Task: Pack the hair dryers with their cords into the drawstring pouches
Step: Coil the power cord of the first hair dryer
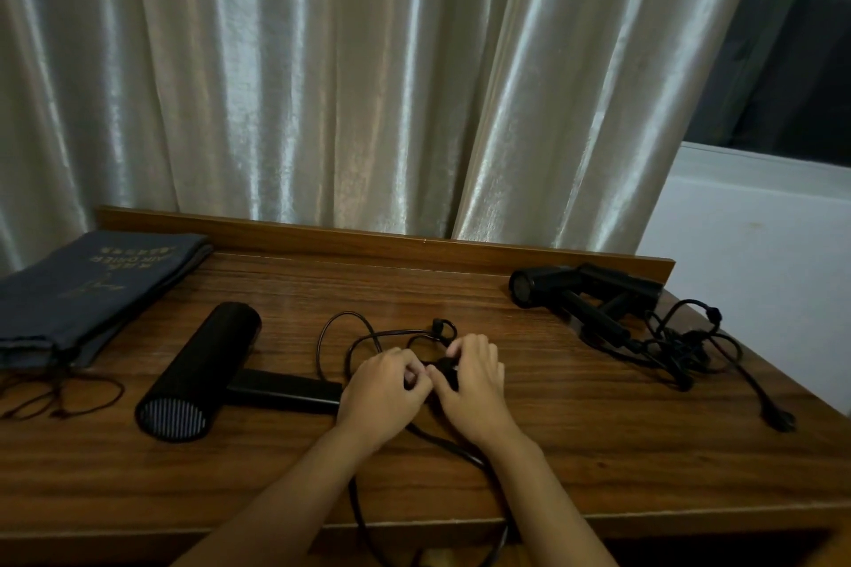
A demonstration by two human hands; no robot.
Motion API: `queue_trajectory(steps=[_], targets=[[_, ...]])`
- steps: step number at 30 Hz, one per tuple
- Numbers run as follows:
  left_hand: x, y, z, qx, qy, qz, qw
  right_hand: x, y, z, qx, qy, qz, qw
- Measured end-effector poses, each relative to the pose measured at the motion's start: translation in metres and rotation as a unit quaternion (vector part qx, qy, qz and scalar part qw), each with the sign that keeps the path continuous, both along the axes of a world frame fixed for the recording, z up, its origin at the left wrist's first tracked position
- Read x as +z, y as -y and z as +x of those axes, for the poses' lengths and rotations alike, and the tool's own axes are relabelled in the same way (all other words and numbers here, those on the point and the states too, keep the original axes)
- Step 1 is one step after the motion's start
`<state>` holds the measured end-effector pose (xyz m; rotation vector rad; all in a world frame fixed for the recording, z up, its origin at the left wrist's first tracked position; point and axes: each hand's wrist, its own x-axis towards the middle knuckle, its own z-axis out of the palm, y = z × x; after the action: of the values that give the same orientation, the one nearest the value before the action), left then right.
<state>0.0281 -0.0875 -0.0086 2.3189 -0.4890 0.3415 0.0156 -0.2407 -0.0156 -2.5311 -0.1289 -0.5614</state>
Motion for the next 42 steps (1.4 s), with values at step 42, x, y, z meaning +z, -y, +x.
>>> queue_trajectory(steps=[42], targets=[[0.009, 0.000, -0.005, -0.021, -0.004, 0.057, 0.998, 0.018, 0.018, 0.000, -0.022, -0.136, 0.479, 0.867]])
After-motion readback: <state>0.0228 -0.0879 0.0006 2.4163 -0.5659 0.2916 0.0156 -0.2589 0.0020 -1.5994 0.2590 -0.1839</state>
